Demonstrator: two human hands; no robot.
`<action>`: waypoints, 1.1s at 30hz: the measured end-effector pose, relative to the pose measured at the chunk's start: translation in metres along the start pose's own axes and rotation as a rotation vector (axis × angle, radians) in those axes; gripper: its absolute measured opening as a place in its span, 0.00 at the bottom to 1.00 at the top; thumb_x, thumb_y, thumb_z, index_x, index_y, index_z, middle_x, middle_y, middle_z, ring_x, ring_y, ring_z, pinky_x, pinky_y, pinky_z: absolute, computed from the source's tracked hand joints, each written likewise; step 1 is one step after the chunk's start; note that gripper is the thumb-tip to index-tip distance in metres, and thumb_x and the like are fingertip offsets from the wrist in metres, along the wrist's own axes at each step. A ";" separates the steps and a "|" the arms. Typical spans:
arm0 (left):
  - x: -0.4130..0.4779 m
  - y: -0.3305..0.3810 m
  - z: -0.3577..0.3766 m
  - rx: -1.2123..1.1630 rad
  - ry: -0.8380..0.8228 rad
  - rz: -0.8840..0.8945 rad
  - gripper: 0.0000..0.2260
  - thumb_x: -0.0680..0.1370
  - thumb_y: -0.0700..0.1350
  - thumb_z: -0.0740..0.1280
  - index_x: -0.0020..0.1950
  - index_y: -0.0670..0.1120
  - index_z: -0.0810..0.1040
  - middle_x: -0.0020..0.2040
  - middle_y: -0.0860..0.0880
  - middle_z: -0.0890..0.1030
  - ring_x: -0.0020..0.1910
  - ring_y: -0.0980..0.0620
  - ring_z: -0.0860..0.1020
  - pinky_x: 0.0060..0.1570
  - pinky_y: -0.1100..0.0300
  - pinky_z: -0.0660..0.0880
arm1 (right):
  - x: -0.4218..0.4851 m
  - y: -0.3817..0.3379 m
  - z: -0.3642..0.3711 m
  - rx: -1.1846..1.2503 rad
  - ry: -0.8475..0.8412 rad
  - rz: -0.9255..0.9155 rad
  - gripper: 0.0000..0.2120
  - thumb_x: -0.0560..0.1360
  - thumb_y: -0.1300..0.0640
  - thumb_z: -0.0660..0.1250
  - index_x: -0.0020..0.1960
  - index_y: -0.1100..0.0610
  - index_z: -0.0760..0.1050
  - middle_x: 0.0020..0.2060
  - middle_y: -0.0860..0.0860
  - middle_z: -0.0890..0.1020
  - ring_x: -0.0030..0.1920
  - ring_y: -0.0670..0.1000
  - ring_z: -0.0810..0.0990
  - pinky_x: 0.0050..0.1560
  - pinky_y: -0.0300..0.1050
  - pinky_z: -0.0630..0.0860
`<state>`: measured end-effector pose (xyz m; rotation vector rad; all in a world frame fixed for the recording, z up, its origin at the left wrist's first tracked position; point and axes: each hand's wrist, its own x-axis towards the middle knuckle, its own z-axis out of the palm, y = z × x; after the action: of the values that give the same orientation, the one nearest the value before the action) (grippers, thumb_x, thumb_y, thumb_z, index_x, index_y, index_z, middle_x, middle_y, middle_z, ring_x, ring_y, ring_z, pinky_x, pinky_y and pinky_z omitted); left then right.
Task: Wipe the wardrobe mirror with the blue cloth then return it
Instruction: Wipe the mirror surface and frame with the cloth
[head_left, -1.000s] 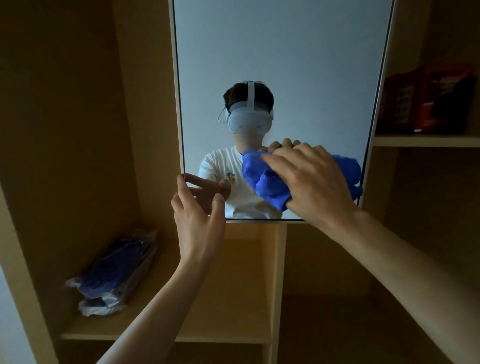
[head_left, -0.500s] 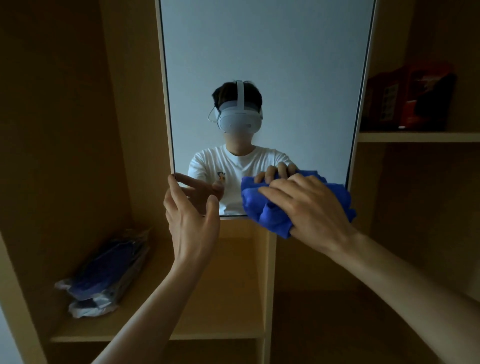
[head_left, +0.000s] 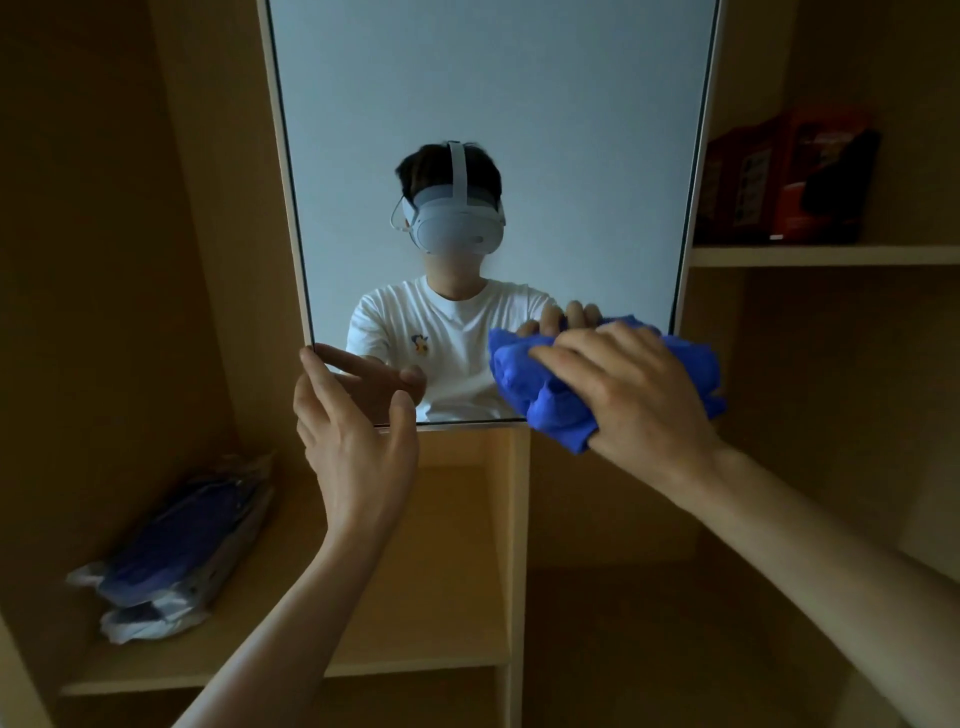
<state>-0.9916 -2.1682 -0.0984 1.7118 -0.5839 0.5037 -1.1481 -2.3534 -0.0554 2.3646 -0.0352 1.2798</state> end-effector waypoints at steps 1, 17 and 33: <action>0.000 0.000 0.000 -0.002 0.001 -0.002 0.40 0.81 0.49 0.67 0.84 0.50 0.43 0.82 0.44 0.52 0.79 0.42 0.57 0.73 0.36 0.64 | -0.007 -0.003 0.003 0.019 -0.026 -0.007 0.21 0.71 0.62 0.71 0.64 0.55 0.77 0.56 0.51 0.81 0.51 0.55 0.77 0.52 0.57 0.73; 0.000 0.000 -0.007 0.008 -0.040 0.011 0.41 0.80 0.49 0.66 0.84 0.49 0.42 0.82 0.45 0.52 0.79 0.43 0.55 0.74 0.39 0.65 | 0.005 0.034 -0.029 -0.141 0.045 0.064 0.23 0.72 0.61 0.71 0.67 0.57 0.75 0.56 0.54 0.80 0.52 0.59 0.77 0.52 0.57 0.71; 0.001 0.003 -0.009 0.043 -0.046 -0.021 0.41 0.80 0.48 0.67 0.84 0.48 0.43 0.81 0.43 0.53 0.78 0.39 0.58 0.74 0.40 0.64 | -0.064 0.014 0.005 -0.037 -0.023 0.180 0.23 0.71 0.59 0.74 0.65 0.56 0.76 0.53 0.51 0.80 0.50 0.54 0.80 0.50 0.52 0.76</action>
<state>-0.9929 -2.1600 -0.0934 1.7719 -0.5911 0.4662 -1.1841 -2.3795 -0.1038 2.3889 -0.2825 1.3213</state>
